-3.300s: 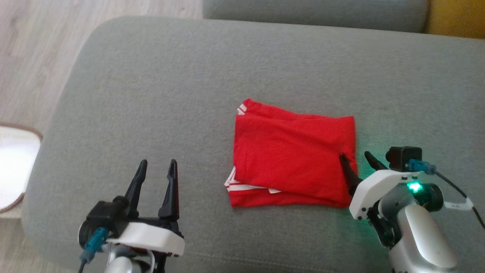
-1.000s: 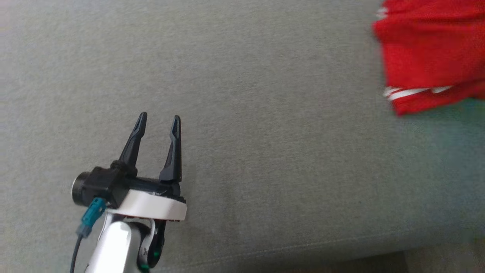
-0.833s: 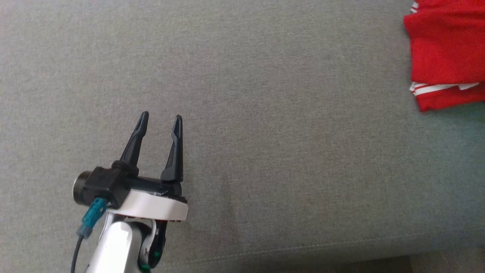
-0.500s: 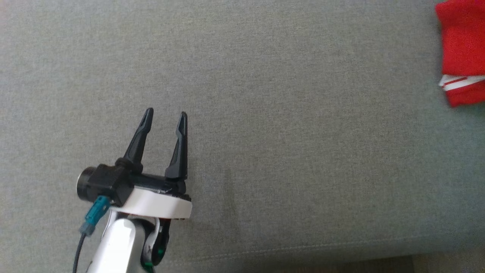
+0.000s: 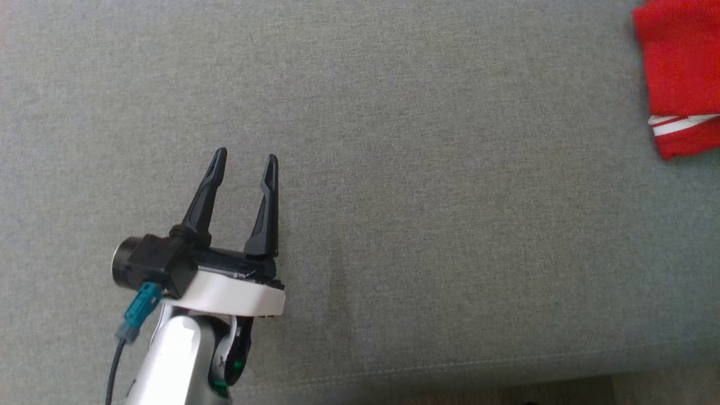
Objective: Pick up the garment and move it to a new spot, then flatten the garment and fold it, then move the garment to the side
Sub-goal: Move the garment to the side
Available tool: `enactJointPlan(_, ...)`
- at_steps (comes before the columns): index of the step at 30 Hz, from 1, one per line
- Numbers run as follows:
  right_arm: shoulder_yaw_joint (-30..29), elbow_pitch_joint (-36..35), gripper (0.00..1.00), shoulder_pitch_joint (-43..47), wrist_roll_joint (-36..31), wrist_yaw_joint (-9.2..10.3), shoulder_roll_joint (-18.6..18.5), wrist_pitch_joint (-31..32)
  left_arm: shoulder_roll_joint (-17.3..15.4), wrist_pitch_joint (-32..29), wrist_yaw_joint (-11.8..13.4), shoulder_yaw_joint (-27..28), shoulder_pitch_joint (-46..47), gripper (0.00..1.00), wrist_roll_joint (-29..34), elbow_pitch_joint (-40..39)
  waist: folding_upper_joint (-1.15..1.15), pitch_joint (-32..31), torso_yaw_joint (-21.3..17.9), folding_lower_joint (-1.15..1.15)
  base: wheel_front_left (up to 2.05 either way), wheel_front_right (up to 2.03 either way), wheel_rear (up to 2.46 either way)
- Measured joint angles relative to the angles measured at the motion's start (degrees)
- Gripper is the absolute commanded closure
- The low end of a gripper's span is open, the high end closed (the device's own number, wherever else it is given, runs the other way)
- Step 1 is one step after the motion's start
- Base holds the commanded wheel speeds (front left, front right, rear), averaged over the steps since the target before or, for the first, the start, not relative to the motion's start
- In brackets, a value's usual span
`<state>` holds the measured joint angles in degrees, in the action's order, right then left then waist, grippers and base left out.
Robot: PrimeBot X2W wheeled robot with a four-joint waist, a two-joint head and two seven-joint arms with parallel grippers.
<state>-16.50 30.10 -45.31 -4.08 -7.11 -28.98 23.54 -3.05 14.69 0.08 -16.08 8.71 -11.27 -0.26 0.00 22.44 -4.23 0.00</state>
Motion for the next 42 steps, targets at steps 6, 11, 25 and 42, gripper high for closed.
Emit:
enactJointPlan(6, -1.07, -0.01, 0.00, 0.00, -1.85, 0.00, 2.01, -2.79, 0.01, 0.00, -0.07, 0.05, 0.04, 0.00, 0.00, 0.27, 0.00, 0.09, -0.15, 0.00, 0.00, 0.00, 0.00)
enactJointPlan(11, -0.69, -0.19, 0.00, 0.04, -1.96, 0.00, 3.81, -4.89, 0.02, 0.00, -0.07, 0.18, 0.04, 0.00, 0.00, 0.56, 0.00, -0.66, -0.24, 0.00, 0.00, 0.00, 0.00)
enactJointPlan(25, 4.59, -7.53, 0.00, 8.37, 5.58, 0.00, 13.83, -16.95, 0.11, 0.00, 3.20, 2.07, 0.12, 0.00, -5.05, 4.77, 0.00, -7.69, 0.54, 0.00, 0.00, 0.00, 0.00)
enactJointPlan(42, 16.28, -11.60, 0.00, 31.53, 12.36, 0.00, 25.95, -30.77, 0.23, 0.00, 6.04, 2.69, -4.50, 0.00, -4.35, 10.03, 0.00, -18.42, 3.88, -0.01, 0.00, 0.00, 0.00)
